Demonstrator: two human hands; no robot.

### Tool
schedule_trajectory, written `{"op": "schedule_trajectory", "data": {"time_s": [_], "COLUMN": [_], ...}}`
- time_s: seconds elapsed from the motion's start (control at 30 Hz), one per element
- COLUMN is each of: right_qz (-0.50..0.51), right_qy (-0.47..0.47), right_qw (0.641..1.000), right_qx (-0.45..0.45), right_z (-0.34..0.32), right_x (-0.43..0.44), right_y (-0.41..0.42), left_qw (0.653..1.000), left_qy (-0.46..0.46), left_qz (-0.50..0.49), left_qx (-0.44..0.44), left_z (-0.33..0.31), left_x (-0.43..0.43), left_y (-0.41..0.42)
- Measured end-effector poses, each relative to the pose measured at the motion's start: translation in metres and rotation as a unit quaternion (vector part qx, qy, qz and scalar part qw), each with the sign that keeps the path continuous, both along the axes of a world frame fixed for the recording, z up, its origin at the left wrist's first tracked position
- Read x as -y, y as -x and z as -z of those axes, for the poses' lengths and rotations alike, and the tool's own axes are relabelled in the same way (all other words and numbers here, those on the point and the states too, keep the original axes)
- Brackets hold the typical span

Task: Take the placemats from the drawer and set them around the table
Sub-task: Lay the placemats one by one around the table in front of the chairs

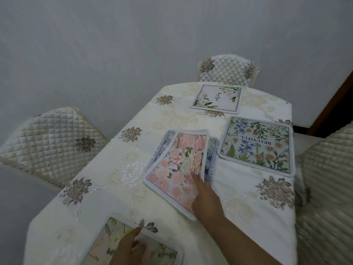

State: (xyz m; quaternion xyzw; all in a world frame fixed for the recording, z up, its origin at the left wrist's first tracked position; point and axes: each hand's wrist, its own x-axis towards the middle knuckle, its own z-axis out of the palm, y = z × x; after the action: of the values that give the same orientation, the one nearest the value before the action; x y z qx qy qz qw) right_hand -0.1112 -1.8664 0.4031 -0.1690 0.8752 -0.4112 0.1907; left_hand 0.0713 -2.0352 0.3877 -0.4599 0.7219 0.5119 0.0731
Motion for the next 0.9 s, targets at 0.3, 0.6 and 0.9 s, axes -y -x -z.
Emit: {"op": "schedule_trajectory", "data": {"time_s": [0.3, 0.6, 0.9], "right_qz": [-0.091, -0.057, -0.007], "right_qy": [0.135, 0.125, -0.079], "right_qw": [0.981, 0.98, 0.997], "right_qx": [0.103, 0.142, 0.006], "right_z": [-0.089, -0.172, -0.163], "right_x": [-0.141, -0.208, -0.197], "right_y": [-0.071, -0.174, -0.349], "left_qw": [0.995, 0.975, 0.963], "left_qy": [-0.021, -0.126, 0.077], "left_qz": [0.051, 0.059, 0.166], "left_qx": [-0.08, -0.176, -0.197], "left_z": [-0.066, -0.125, -0.145], "left_x": [-0.038, -0.078, -0.096], "left_y": [-0.05, -0.16, -0.301]}}
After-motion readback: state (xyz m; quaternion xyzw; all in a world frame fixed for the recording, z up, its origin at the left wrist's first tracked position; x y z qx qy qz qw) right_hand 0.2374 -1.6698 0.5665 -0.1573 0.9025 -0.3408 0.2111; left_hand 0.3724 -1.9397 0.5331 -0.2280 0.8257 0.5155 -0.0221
